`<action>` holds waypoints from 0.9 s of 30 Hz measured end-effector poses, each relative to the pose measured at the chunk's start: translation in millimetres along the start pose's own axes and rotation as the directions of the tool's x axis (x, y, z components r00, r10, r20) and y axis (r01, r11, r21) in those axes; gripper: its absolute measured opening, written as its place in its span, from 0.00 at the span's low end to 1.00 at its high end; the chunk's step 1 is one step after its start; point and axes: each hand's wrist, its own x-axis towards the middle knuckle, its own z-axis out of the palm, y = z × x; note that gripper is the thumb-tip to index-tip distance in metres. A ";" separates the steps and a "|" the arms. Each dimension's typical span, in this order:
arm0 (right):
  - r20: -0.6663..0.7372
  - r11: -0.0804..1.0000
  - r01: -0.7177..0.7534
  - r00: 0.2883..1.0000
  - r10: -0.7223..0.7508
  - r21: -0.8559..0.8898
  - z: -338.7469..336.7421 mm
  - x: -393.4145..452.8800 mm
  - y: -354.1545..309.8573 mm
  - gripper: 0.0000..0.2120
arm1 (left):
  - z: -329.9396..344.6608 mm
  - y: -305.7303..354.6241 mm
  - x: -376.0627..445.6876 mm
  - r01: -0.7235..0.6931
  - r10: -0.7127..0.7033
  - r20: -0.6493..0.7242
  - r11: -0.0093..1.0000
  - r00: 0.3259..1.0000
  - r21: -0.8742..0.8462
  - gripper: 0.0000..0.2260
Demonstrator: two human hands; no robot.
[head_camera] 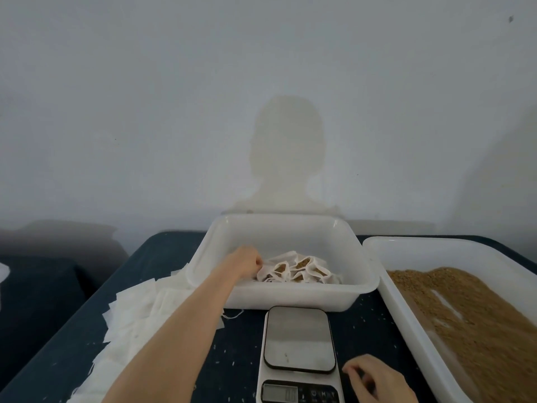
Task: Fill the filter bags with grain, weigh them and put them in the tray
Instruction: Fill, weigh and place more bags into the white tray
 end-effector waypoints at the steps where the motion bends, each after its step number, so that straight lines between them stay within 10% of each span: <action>1: -0.028 1.000 -0.002 1.000 0.002 0.021 -0.3 -0.6 1.8 0.09 | 1.6 -1.0 0.8 0.005 -0.008 0.048 0.998 0.999 0.056 0.10; 9: -0.007 1.000 0.027 1.000 -0.027 -0.005 -3.6 0.0 -5.7 0.09 | -15.1 -2.9 -11.6 -0.070 0.047 0.198 0.991 0.979 0.113 0.13; 19: -0.034 0.996 0.085 0.996 -0.085 -0.016 0.7 -8.5 -20.2 0.11 | -45.6 -75.4 -126.0 -0.040 0.032 -0.174 0.998 0.984 -0.042 0.08; 27: -0.032 0.990 0.135 0.990 -0.134 0.041 14.7 -12.4 -22.4 0.14 | 58.5 -121.1 -175.2 0.066 -0.020 -0.147 0.947 0.989 0.314 0.19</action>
